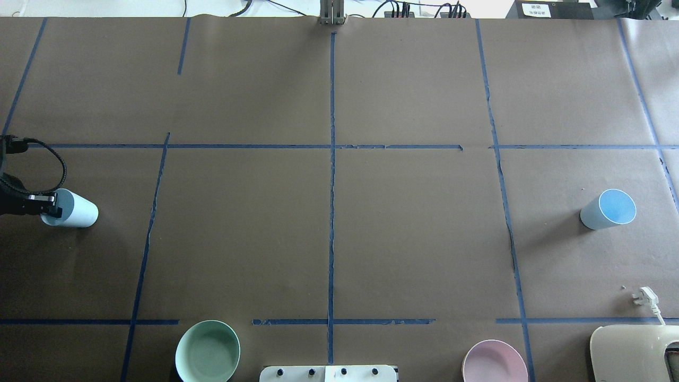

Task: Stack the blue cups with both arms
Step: 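Carry the cup with the left gripper to the table center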

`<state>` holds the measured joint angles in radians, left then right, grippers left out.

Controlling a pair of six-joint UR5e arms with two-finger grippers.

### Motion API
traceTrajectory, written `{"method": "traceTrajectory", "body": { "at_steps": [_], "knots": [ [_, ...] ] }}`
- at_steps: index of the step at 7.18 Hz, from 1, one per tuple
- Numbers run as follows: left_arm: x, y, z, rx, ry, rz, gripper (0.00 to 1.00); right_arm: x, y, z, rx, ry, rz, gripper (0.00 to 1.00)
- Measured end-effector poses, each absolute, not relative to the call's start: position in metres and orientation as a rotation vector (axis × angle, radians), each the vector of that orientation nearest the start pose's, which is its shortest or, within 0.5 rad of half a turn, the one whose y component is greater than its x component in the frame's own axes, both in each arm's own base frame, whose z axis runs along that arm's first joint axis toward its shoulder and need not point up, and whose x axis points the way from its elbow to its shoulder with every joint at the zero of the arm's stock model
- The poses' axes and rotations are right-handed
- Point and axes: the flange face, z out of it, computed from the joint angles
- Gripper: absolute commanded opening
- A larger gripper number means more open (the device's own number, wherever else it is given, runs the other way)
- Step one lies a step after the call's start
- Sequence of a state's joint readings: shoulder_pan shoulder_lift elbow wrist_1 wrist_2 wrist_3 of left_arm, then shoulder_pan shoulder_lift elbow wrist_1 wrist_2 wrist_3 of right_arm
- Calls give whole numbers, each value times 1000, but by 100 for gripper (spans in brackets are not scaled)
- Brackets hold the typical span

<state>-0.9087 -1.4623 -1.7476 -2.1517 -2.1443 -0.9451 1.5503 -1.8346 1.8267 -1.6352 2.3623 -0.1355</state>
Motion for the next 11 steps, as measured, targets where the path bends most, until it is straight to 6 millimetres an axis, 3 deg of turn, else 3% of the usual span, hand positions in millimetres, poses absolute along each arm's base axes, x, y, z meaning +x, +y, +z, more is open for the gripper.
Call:
{"method": "traceTrajectory", "body": {
  "at_steps": [2, 3, 4, 5, 7, 9, 10, 11],
  "knots": [
    [248, -441, 525, 35, 899, -53, 0, 55, -377, 653, -23, -794, -119, 100],
    [267, -462, 485, 43, 932, -35, 0, 55, -377, 653, -23, -795, -118, 100],
    [298, -484, 429, 49, 953, -7, 0, 54, -377, 653, -23, -797, -118, 100],
    [341, -495, 370, 33, 958, 30, 0, 54, -377, 652, -23, -800, -118, 100],
    [435, -481, 268, -8, 941, 23, 0, 54, -377, 652, -24, -802, -117, 100],
    [524, -469, 200, -16, 926, -42, 2, 54, -377, 652, -24, -803, -116, 100],
    [557, -464, 183, -12, 913, -56, 17, 54, -377, 652, -24, -803, -116, 100],
    [578, -457, 179, -5, 901, -55, 82, 54, -377, 652, -24, -803, -116, 100]
  ]
}}
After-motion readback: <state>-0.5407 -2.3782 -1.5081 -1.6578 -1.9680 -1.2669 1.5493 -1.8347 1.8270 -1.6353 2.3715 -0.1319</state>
